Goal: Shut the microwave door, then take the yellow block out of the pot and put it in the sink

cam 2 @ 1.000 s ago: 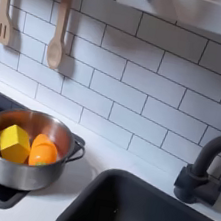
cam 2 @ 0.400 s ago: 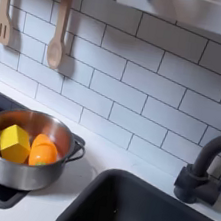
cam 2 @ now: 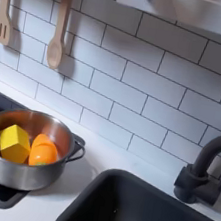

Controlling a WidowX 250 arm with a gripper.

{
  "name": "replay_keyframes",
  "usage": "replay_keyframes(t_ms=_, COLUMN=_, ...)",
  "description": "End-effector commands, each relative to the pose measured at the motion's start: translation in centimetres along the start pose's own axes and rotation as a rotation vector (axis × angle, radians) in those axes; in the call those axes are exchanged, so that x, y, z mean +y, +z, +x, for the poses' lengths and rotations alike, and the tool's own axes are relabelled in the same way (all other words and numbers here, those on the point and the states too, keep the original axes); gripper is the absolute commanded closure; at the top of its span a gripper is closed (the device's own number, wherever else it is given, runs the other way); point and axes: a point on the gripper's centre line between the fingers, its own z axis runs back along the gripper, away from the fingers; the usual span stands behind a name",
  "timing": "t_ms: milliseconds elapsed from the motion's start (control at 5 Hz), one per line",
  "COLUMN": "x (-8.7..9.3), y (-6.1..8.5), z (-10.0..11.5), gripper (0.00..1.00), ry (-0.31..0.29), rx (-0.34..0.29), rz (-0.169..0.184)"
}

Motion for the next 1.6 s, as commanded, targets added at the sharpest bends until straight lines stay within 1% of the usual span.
replay_keyframes(t_ms=0, x=-0.2, y=0.2, z=-0.5, gripper=1.0, ry=-0.002, rx=0.016, rz=-0.008)
replay_keyframes(t_ms=200, x=-0.2, y=-0.2, z=-1.3, gripper=1.0, ry=-0.003, rx=0.05, rz=-0.015)
replay_keyframes(t_ms=400, x=-0.4, y=0.2, z=-2.3, gripper=1.0, ry=-0.011, rx=0.077, rz=-0.023)
replay_keyframes(t_ms=600, x=-0.9, y=0.4, z=-4.4, gripper=1.0, ry=-0.017, rx=0.144, rz=-0.035)
replay_keyframes(t_ms=800, x=-1.6, y=0.7, z=-7.1, gripper=1.0, ry=-0.022, rx=0.228, rz=-0.045)
replay_keyframes(t_ms=1000, x=-2.0, y=0.8, z=-9.0, gripper=0.0, ry=-0.004, rx=0.308, rz=-0.066)
replay_keyframes(t_ms=1200, x=-2.9, y=1.1, z=-10.8, gripper=0.0, ry=-0.02, rx=0.351, rz=-0.076)
replay_keyframes(t_ms=1400, x=-3.4, y=1.5, z=-12.2, gripper=0.0, ry=-0.032, rx=0.385, rz=-0.077)
